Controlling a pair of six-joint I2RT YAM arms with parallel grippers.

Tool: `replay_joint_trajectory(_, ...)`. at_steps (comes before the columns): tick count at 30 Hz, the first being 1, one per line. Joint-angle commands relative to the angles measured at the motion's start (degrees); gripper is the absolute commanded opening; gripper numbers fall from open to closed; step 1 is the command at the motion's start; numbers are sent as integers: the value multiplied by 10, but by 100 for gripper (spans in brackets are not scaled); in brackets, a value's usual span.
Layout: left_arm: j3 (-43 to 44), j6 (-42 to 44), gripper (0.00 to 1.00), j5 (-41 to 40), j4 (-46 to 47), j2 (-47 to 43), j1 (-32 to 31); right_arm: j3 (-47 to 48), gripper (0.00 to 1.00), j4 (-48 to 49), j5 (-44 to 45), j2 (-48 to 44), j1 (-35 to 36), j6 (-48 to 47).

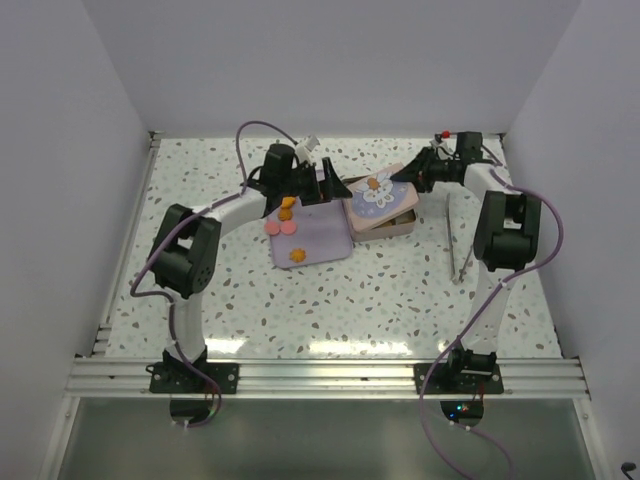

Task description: Pack the cookies

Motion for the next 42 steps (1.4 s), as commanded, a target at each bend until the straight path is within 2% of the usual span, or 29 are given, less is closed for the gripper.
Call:
replay_joint_trajectory(1,33,21,99,4,-8,3,-3,38,38,-49,28,-2,-2,-53)
replay_joint_trajectory(5,27,22,99,3,-5,7,-3,82,54,-149,101,4,-2,-109)
replay_joint_trajectory(6,27,22,99,3,-5,8,-4,109,55,-207,118,7,-1,-138)
replay_joint_trajectory(9,19,18,98,6,8,7,-3,140,56,-273,163,18,-4,-167)
replay_joint_trajectory(15,9,11,98,5,21,4,-3,153,57,-330,216,14,-6,-184)
replay_joint_trajectory(29,-4,17,98,7,21,4,-10,93,51,-319,230,-5,-5,-180)
replay_joint_trajectory(42,-6,30,97,6,4,4,-10,114,50,-316,253,6,-1,-167)
